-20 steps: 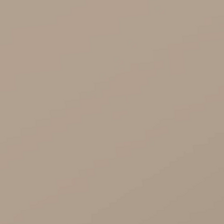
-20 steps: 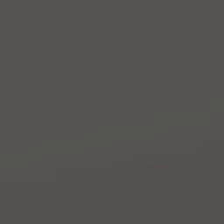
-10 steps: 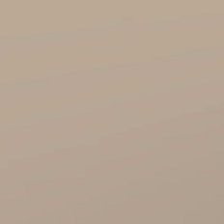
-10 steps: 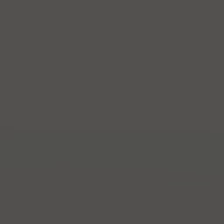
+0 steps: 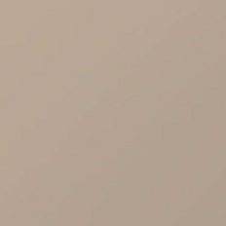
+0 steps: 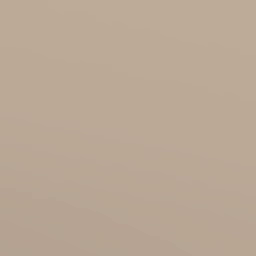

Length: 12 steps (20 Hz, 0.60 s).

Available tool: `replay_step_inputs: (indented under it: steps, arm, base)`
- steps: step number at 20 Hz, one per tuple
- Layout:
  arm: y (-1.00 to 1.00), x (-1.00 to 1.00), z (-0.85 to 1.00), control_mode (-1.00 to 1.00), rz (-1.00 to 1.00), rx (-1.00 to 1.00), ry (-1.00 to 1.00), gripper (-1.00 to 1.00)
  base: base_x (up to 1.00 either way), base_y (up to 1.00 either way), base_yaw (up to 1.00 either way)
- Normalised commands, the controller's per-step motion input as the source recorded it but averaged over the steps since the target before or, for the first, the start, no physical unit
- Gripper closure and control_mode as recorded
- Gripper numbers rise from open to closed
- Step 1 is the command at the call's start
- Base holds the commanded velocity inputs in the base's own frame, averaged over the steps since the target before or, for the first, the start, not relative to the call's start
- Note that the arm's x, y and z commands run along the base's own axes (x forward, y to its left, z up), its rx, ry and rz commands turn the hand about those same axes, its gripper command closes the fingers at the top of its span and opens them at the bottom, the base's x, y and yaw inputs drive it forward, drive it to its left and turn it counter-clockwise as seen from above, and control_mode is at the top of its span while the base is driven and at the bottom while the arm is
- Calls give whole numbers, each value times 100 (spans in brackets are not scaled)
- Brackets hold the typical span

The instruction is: Gather the carrot and potato from the fridge and place them on a tray on the dining counter. Then gather the fish and chicken drumstick from the fridge and place them on the other tray.

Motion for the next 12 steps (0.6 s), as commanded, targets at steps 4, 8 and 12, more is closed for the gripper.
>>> replay_step_inputs:
  steps: [4,8,12]
  arm:
    - [0,0,0,100,0,0,0,100]
    - [0,0,0,100,0,0,0,100]
    - [0,0,0,100,0,0,0,100]
  base:
    - [71,-100,5]
    - [92,-100,6]
    - [100,-100,4]
